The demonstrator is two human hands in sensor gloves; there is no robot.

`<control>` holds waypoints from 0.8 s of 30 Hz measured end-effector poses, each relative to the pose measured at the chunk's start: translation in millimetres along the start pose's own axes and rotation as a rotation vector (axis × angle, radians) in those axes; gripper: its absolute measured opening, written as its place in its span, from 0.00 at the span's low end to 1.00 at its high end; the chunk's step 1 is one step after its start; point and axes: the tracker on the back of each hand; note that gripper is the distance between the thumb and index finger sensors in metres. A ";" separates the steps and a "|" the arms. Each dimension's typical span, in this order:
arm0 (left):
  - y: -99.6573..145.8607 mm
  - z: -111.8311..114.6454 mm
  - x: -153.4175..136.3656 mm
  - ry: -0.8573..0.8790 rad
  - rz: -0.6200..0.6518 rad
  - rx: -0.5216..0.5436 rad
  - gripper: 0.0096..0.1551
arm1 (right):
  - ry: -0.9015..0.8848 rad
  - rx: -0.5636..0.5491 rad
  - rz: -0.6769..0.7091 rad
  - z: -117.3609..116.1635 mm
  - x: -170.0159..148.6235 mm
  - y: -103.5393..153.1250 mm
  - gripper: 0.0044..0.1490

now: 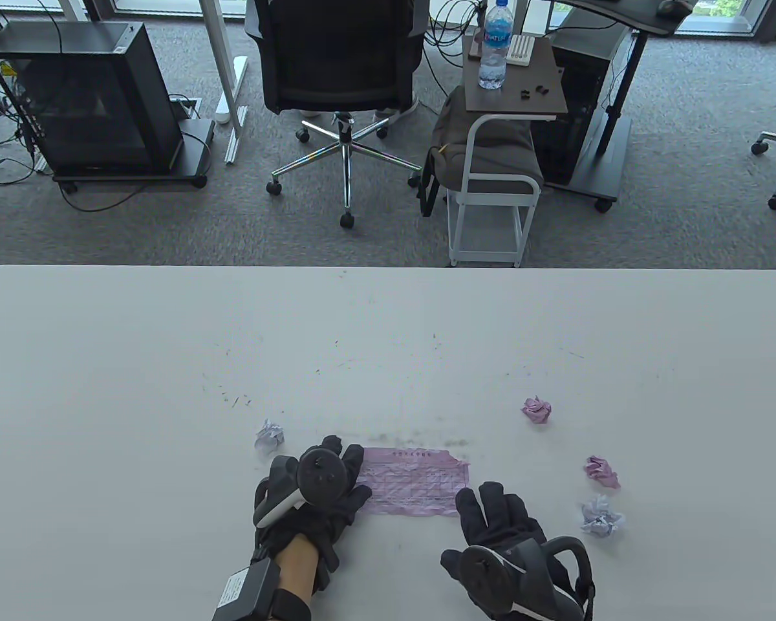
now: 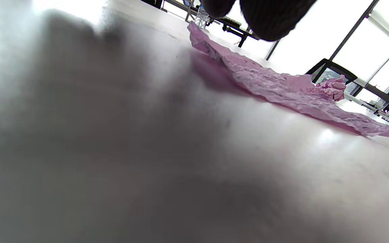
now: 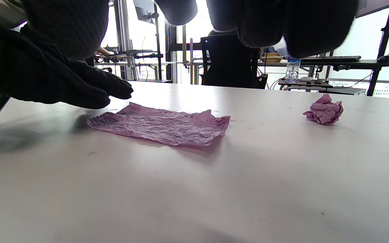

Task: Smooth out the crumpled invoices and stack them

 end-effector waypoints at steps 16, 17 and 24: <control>-5.5 -39.6 -80.8 -0.100 -0.326 0.104 0.37 | -0.133 -0.008 0.085 -1.3 -6.7 -3.8 0.51; -7.9 -35.7 -81.4 -0.091 -0.330 0.077 0.36 | -0.139 -0.007 0.091 -1.3 -7.0 -4.1 0.51; -11.1 -29.2 -72.8 -0.172 -0.340 0.029 0.31 | -0.155 -0.006 0.097 -0.8 -9.7 -2.2 0.50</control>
Point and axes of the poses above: the tracker on the back of each hand, its own x axis roughly to the thumb side, its own y axis roughly from the fingertips to the wrist, z = x × y, and after that the axes turned 8 degrees about x, right-handed
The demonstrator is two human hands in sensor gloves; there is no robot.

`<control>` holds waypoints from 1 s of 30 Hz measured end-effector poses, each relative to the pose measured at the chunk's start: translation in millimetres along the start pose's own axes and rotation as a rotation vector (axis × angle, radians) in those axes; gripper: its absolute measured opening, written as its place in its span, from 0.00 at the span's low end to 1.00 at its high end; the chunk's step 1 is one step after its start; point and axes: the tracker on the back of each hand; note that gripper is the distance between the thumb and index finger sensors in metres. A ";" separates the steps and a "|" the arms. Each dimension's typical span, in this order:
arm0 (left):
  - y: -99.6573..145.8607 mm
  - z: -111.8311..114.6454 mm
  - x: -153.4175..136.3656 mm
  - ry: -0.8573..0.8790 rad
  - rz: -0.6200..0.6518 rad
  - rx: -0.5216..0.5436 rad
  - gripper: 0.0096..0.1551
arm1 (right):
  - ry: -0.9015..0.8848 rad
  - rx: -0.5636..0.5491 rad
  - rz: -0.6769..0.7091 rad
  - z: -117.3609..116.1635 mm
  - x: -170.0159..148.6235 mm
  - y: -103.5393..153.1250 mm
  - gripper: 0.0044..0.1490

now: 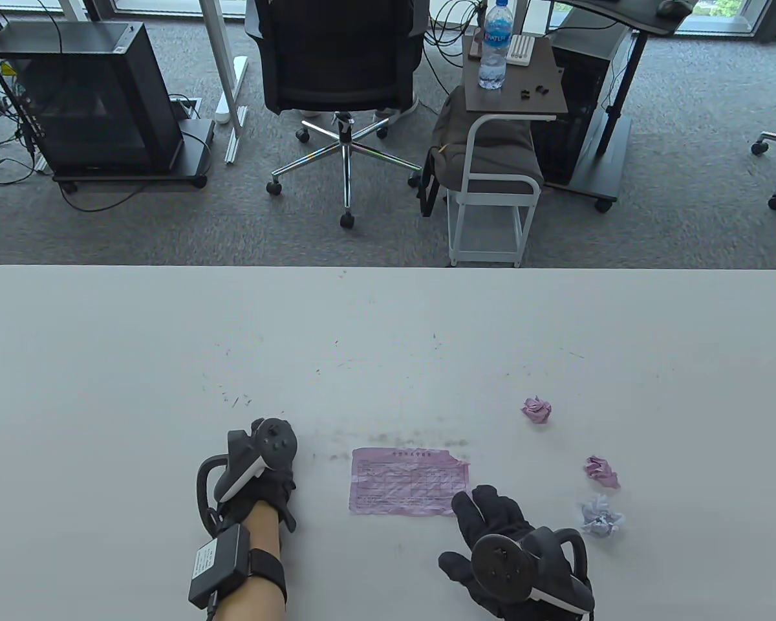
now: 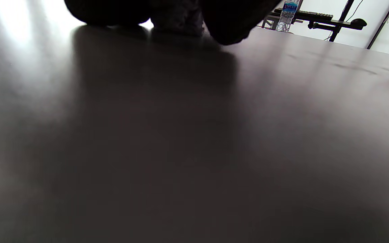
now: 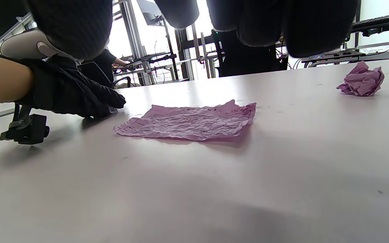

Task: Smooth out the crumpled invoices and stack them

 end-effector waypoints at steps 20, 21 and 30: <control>135.7 -49.3 70.4 0.937 0.435 0.135 0.27 | -0.083 -0.063 0.083 2.0 -2.4 -0.2 0.48; 139.5 -47.9 74.9 0.972 0.459 0.126 0.28 | -0.119 -0.067 0.112 2.1 -1.3 -0.2 0.48; 160.9 -40.7 114.1 0.800 0.743 0.108 0.37 | -0.698 -0.033 0.363 -0.3 3.2 -5.9 0.54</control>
Point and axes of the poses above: the tracker on the back of each hand, its own x axis roughly to the thumb side, its own y axis roughly from the fingertips to the wrist, z = x × y, and after that the axes turned 8 degrees about x, right-handed
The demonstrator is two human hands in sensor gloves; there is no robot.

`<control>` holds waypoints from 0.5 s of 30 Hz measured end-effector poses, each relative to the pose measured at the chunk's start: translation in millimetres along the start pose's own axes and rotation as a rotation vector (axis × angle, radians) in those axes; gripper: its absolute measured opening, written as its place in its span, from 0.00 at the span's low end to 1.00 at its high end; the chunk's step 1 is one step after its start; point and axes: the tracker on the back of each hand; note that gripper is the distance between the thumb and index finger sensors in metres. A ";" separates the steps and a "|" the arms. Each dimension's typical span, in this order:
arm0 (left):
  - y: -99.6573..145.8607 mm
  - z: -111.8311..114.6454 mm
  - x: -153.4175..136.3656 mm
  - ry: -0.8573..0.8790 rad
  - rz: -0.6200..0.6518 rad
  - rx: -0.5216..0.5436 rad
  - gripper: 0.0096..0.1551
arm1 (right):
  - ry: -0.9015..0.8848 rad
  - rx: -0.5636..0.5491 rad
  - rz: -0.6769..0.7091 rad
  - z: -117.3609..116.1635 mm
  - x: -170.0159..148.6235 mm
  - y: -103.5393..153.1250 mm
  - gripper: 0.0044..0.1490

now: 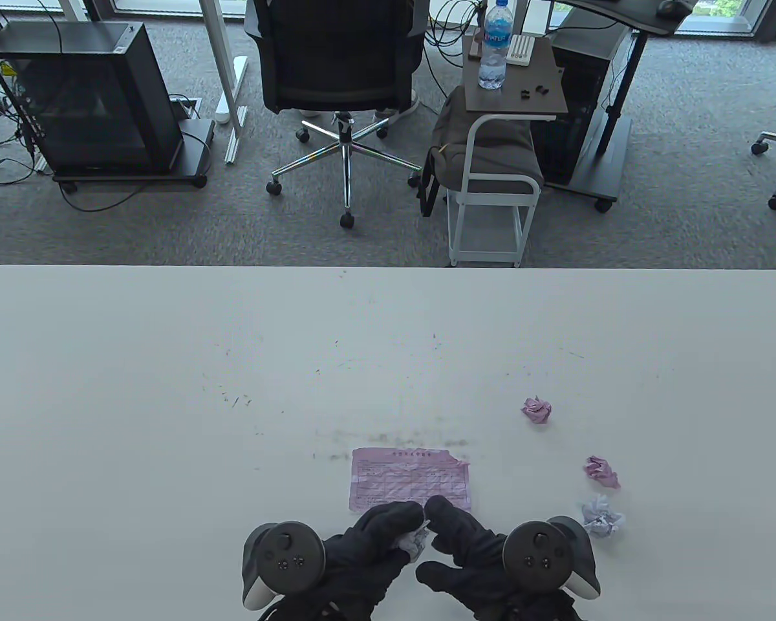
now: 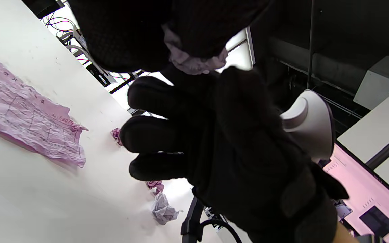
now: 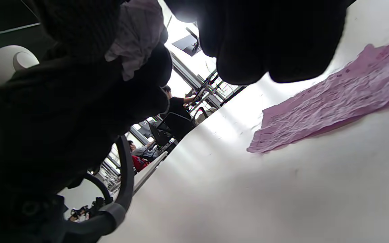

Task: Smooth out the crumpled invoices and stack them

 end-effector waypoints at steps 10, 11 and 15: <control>1.3 3.9 6.0 -0.204 0.051 0.035 0.47 | -0.083 -0.166 0.047 5.1 9.8 6.7 0.33; 1.7 2.9 1.5 -0.142 0.004 0.032 0.44 | -0.081 -0.172 0.043 7.2 9.2 7.9 0.33; 1.1 6.3 -12.7 0.137 -0.119 -0.053 0.40 | -0.034 -0.141 0.038 8.5 8.2 9.4 0.39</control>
Point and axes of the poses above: the tracker on the back of each hand, its own x axis roughly to the thumb side, its own y axis roughly from the fingertips to the wrist, z = x × y, and after that the axes turned 8 degrees about x, right-handed
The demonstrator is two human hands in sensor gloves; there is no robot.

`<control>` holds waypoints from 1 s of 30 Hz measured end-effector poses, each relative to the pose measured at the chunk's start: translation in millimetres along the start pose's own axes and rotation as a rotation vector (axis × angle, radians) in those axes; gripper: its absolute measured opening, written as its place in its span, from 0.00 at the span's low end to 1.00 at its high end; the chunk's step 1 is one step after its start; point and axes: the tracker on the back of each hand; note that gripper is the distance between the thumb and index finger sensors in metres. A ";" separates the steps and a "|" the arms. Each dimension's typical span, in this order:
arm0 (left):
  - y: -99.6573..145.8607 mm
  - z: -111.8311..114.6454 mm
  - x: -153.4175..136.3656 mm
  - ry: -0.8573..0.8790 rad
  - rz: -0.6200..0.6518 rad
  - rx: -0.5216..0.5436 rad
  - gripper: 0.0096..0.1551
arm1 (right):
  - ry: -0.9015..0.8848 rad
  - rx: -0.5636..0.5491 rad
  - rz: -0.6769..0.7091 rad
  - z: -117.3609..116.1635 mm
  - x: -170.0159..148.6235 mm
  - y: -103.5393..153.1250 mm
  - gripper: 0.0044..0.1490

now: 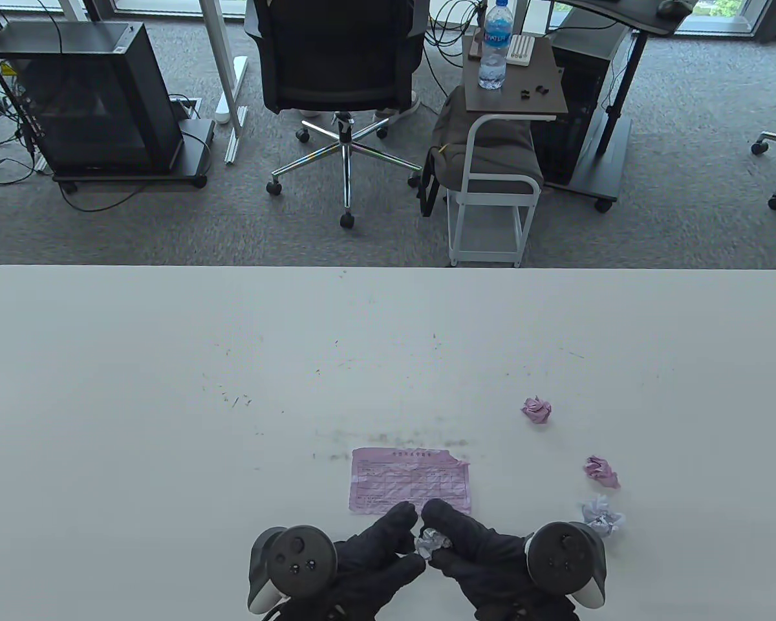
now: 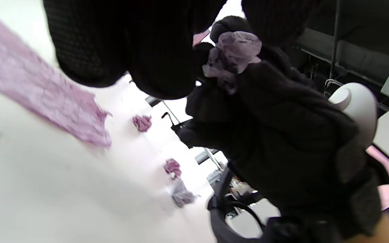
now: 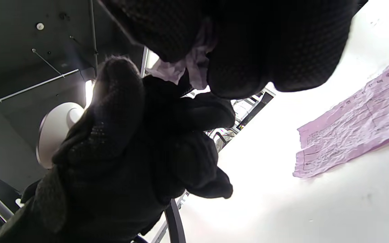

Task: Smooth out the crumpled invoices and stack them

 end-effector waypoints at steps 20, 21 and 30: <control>-1.7 -1.9 -13.5 0.074 -0.126 0.012 0.24 | 1.170 0.131 0.147 -43.8 52.0 -8.2 0.42; -1.7 -2.0 -13.7 0.083 -0.131 0.012 0.24 | 1.173 0.124 0.151 -43.9 51.9 -8.0 0.42; 0.1 -4.9 -19.1 0.215 -0.194 0.009 0.24 | 1.016 0.066 0.210 -36.7 47.4 -6.0 0.41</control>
Point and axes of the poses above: the tracker on the back of each hand, its own x axis roughly to the thumb side, its own y axis roughly from the fingertips to the wrist, z = x × y, and after that the axes turned 8 degrees about x, right-handed
